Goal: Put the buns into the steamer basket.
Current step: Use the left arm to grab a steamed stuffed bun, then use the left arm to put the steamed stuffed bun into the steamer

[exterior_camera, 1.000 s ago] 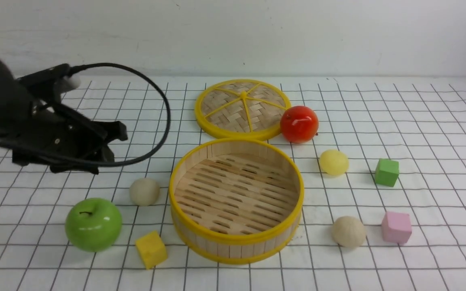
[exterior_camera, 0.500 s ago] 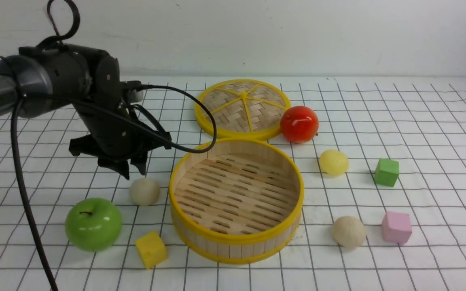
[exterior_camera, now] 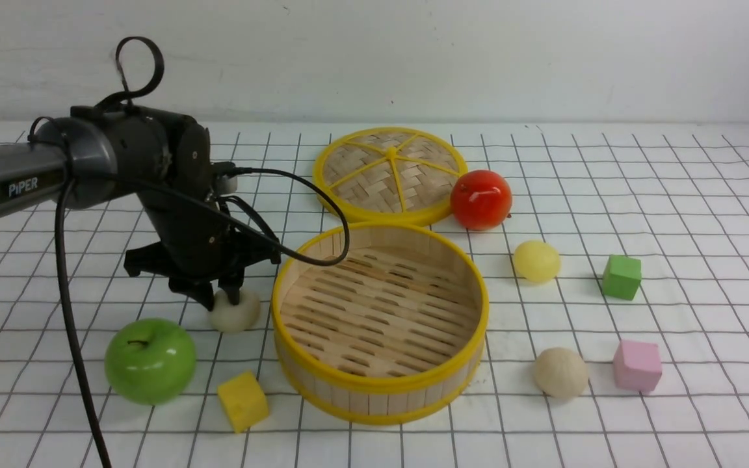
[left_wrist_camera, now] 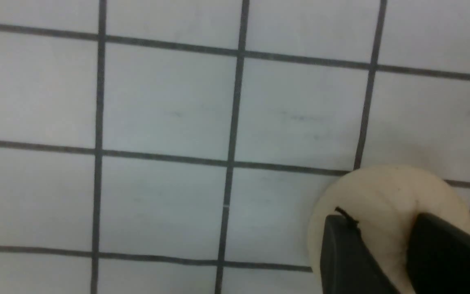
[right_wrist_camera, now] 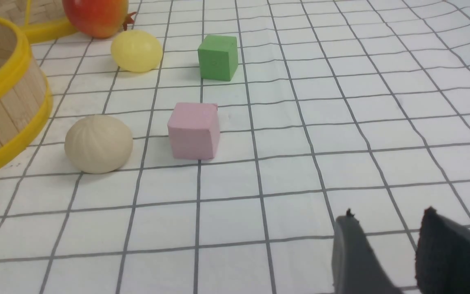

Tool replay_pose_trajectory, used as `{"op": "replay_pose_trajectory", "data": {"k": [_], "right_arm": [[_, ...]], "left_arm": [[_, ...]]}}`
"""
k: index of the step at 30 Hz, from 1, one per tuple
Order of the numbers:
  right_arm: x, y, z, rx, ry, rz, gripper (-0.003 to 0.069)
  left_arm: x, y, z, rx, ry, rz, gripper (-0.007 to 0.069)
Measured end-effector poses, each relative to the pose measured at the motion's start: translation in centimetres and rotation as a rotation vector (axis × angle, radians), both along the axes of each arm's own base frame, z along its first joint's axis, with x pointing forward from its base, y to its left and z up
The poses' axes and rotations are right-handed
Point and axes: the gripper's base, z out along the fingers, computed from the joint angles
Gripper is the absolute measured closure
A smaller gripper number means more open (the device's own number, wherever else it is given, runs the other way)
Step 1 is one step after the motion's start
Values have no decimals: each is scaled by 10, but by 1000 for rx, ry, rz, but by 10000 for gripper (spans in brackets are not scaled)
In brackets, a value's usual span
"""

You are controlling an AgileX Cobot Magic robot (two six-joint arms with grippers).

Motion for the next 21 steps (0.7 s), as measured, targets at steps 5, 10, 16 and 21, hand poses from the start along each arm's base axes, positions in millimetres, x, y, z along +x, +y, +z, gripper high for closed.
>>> {"op": "replay_pose_trajectory", "data": {"k": [5,10,16,21], "right_arm": [[0,0,0,0,0,0,418],[0,0,0,0,0,0,418],[0,0,0,0,0,0,418],[0,0,0,0,0,0,418]], "left_arm": [[0,0,0,0,1,0,592],[-1,0,2,0,1,0,636],[-9,2,38,-22,-69,2,636],[-23,0,77,-114,-118,18,636]]}}
